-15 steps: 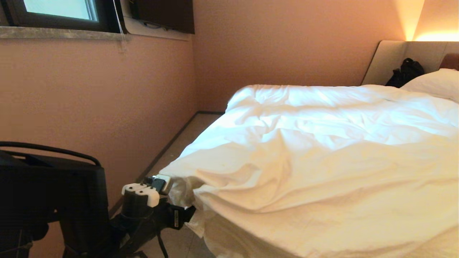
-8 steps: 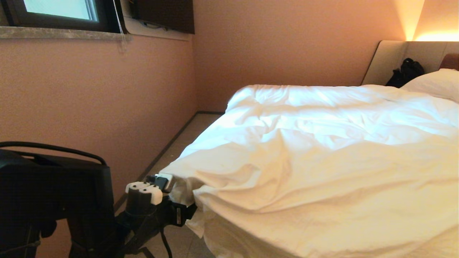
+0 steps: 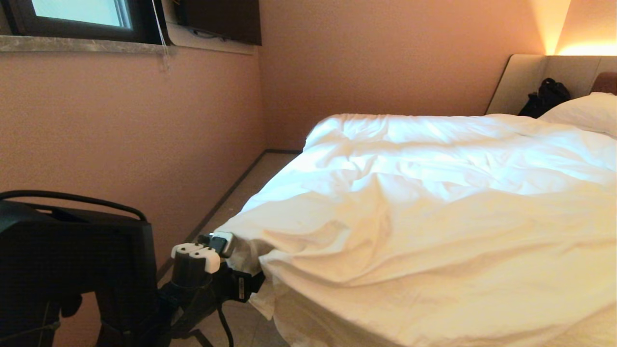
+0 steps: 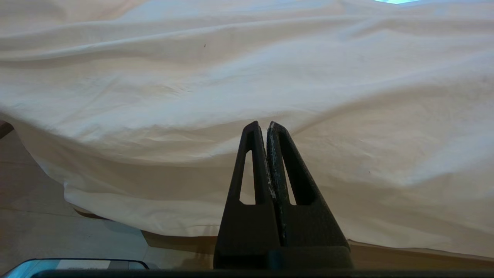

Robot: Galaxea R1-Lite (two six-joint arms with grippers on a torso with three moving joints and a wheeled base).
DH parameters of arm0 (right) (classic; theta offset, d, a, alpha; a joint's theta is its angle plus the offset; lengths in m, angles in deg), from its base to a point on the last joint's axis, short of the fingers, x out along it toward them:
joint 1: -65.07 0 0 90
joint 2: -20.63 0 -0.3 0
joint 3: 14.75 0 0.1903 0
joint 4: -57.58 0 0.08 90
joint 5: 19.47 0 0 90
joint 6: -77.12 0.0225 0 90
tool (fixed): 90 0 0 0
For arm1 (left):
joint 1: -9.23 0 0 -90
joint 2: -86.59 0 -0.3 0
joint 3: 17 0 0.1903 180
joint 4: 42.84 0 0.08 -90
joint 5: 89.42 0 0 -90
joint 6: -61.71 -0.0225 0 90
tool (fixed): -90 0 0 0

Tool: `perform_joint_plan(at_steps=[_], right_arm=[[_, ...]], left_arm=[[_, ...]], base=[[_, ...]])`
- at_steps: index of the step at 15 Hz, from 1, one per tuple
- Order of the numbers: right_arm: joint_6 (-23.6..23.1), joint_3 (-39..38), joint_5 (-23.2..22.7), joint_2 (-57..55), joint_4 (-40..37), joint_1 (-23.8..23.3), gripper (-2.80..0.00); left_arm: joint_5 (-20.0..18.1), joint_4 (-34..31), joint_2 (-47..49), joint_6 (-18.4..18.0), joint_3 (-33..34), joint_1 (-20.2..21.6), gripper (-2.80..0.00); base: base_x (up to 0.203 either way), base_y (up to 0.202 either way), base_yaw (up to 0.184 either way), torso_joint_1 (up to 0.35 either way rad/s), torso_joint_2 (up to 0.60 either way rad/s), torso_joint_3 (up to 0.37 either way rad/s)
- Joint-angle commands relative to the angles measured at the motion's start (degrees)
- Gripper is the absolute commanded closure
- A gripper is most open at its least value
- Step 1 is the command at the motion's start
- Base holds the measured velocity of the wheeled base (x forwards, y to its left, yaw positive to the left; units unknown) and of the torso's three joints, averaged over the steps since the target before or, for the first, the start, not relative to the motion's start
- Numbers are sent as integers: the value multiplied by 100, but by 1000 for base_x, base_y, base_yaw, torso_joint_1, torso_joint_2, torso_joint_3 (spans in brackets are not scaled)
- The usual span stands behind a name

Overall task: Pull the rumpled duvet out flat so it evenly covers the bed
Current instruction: Flatten the corners of the folded blanket

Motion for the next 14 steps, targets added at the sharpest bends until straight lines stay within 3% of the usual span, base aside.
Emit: perform_joint_plan(at_steps=[1,8,9,14], right_arm=[[0,0,-5,-7,-1,2,0],[0,0,0,-7,-1,2,0],[-7,0,0,-7,-1,2,0],[0,0,0,-7,-1,2,0]], left_arm=[[9,49,-22,6,-2,1,-280],[27,80,-3,3,24,1,-280],[27,90,8,7,24,1,0],[27,113,-17,9,33,10,0]], base=[[0,0,0,0,0,0],[0,0,0,0,0,0],[0,0,0,0,0,0],[0,0,0,0,0,0]])
